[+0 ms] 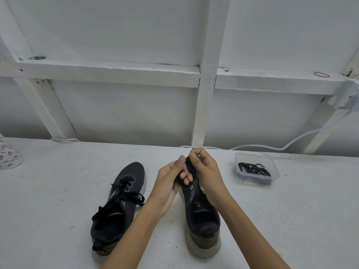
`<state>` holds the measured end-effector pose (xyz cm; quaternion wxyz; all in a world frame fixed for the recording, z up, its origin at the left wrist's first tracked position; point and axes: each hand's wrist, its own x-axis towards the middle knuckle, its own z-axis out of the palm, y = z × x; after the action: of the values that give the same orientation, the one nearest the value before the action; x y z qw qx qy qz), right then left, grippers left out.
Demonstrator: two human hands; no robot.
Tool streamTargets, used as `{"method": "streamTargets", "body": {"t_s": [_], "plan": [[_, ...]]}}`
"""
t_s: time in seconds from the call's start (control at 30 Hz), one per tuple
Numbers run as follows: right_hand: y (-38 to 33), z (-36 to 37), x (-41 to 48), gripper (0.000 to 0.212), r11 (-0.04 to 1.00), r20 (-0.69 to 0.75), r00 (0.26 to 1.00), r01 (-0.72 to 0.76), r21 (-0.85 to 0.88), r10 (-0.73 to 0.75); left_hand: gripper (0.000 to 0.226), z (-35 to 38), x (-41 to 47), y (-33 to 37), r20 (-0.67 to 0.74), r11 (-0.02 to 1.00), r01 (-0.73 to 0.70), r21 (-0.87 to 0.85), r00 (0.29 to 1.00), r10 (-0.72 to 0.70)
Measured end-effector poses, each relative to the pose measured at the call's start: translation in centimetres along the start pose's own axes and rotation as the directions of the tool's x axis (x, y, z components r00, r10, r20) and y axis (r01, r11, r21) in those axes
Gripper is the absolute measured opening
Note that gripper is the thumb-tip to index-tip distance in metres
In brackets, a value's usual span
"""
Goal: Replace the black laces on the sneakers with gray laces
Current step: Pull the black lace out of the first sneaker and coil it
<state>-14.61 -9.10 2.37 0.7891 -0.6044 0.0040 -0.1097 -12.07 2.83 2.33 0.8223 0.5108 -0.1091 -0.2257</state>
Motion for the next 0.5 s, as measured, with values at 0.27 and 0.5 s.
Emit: {"method": "streamTargets", "body": {"t_s": [0.27,0.5], "plan": [[-0.1,-1.0,-0.3,0.022,0.963,0.061,0.969,-0.246,0.107,0.240,0.034,-0.5,0.2,0.3,0.078,0.992,0.061,0.107,0.995,-0.070],[1.1,-0.9,-0.5,0.027,0.967,-0.083,0.964,-0.245,0.075,0.251,0.040,-0.8,0.2,-0.3,0.106,0.976,0.131,0.172,0.983,-0.150]]}}
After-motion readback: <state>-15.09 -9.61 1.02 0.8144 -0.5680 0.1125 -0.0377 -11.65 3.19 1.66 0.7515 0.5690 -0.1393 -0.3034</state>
